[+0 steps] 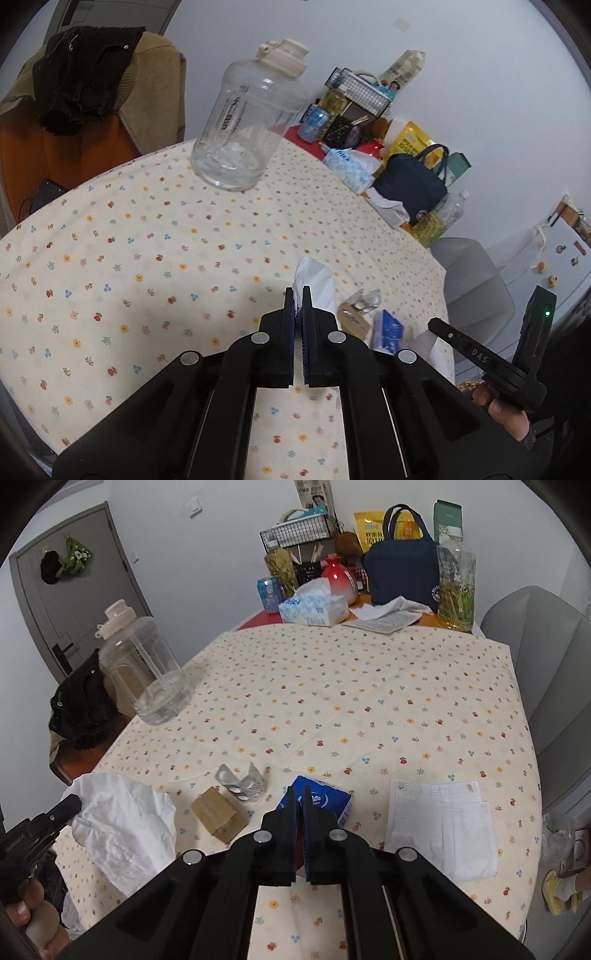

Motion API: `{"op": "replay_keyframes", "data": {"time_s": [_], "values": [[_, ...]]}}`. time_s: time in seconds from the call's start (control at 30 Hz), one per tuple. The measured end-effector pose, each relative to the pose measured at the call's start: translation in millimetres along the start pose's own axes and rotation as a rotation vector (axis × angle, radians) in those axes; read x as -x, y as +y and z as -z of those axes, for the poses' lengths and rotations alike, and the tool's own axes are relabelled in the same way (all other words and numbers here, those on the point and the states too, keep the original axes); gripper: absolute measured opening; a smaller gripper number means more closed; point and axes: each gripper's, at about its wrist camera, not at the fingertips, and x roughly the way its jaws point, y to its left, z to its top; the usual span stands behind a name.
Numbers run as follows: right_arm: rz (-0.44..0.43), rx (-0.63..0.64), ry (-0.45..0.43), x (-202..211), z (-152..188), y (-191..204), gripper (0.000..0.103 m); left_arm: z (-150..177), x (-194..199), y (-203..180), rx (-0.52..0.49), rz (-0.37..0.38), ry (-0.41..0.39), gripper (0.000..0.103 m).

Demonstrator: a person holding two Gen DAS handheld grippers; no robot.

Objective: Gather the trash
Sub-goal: 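Grasp the blue tissue packet with the right gripper while the left gripper grasps a white tissue, then carry the blue-red wrapper and white tissue over the trash bin with both grippers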

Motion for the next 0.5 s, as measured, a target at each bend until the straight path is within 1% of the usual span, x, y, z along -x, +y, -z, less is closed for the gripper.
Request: {"op": "replay_keyframes", "data": {"time_s": [0.1, 0.2, 0.3, 0.5], "values": [[-0.017, -0.001, -0.015, 13.1, 2.7, 2.1, 0.004, -0.8, 10.5, -13.2, -0.018, 0.025, -0.016, 0.004], [-0.034, -0.001, -0.036, 28.6, 6.2, 4.0, 0.004, -2.2, 19.8, -26.3, -0.044, 0.033, -0.032, 0.004], [-0.032, -0.018, -0.04, 42.9, 8.7, 2.9, 0.004, -2.0, 23.9, -42.5, -0.081, -0.009, -0.029, 0.004], [-0.034, -0.032, -0.004, 62.4, 17.8, -2.7, 0.004, 5.8, 19.9, -74.4, -0.158, -0.033, -0.001, 0.004]]}}
